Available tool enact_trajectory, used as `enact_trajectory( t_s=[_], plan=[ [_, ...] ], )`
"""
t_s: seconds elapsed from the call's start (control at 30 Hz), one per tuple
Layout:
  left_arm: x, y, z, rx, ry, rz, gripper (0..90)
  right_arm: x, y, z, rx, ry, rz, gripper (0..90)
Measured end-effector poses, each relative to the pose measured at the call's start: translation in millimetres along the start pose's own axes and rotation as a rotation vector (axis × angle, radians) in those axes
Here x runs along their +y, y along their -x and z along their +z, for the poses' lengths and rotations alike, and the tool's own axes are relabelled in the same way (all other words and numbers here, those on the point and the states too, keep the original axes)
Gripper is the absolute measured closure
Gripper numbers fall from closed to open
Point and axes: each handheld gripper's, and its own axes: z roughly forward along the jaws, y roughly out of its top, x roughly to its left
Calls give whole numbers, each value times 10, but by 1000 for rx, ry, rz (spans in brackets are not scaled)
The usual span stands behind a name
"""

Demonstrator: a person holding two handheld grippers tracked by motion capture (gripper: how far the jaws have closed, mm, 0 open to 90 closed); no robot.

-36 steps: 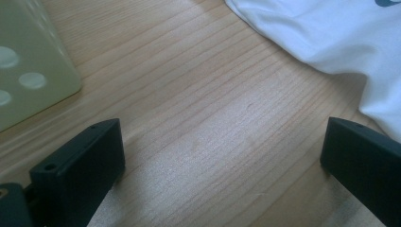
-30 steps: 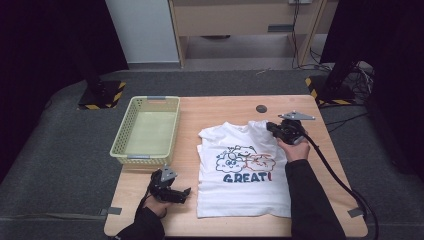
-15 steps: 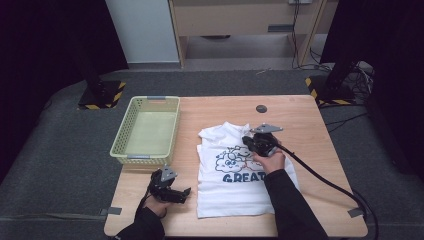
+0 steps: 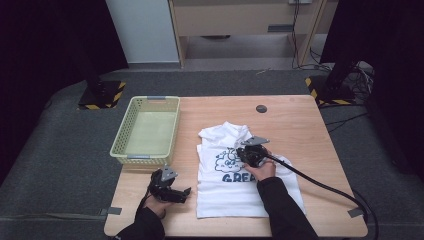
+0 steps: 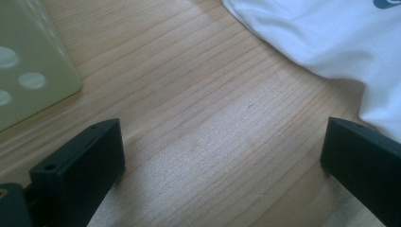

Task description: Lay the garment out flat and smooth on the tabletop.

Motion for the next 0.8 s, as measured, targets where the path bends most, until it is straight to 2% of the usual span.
enact_trajectory(
  t_s=[0.13, 0.27, 0.4, 0.47, 0.63, 0.8],
  plan=[
    [-3, 1, 2, -2, 5, 0, 0, 16, 8, -48, 24, 13, -4, 761],
    [-2, 1, 4, -2, 5, 1, 0, 99, 61, -208, 42, 52, 12, 671],
    [7, 5, 5, 3, -1, -4, 0, 224, 159, -368, 16, 104, 15, 635],
    [16, 8, 3, 4, -7, -7, 2, 275, 219, -399, 1, 112, 18, 637],
    [38, 15, -20, -2, -15, -35, 28, 315, 357, -340, -35, 82, 20, 641],
    [92, 100, -45, -22, 8, -59, 27, 273, 406, -192, -30, 43, 23, 634]
  ],
)
